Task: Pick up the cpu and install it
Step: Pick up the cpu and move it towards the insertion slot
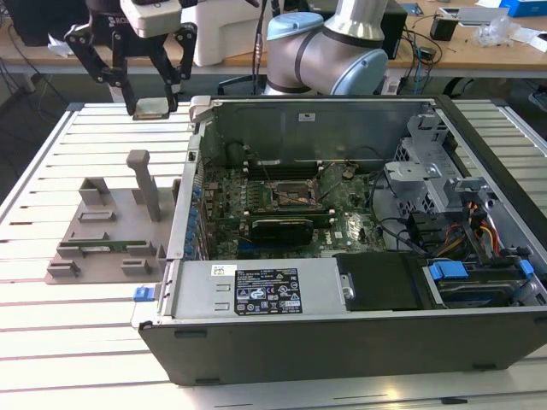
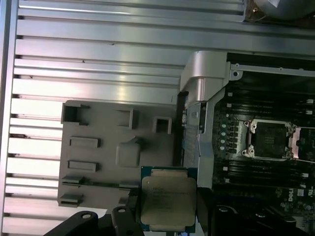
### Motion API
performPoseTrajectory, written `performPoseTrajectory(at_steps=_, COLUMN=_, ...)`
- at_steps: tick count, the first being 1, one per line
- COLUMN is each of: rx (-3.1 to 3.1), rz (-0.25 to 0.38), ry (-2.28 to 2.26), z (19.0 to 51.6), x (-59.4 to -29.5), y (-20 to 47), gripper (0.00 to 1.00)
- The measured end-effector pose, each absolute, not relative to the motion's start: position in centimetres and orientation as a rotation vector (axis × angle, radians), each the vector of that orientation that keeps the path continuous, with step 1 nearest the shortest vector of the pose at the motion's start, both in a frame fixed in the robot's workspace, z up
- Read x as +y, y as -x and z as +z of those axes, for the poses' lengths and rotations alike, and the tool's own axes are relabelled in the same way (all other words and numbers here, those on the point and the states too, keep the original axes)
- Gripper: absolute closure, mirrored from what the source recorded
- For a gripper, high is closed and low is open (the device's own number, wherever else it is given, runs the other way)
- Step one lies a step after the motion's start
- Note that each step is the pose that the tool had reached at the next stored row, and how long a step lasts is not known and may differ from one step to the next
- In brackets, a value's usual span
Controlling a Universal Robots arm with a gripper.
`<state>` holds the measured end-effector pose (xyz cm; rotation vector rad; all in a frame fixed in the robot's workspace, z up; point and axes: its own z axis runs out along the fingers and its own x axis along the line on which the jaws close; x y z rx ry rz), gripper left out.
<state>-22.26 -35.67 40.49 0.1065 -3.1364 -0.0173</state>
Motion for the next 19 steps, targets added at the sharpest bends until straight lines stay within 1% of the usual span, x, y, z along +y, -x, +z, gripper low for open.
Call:
performPoseTrajectory(at_steps=8, rx=-3.136, rz=-0.003, ry=-0.106, z=40.0, x=-35.3, y=20.3, gripper=0.46)
performPoseTrajectory(at_steps=19, rx=-3.135, rz=0.007, ry=-0.106, z=38.8, x=-33.9, y=16.2, gripper=0.46)
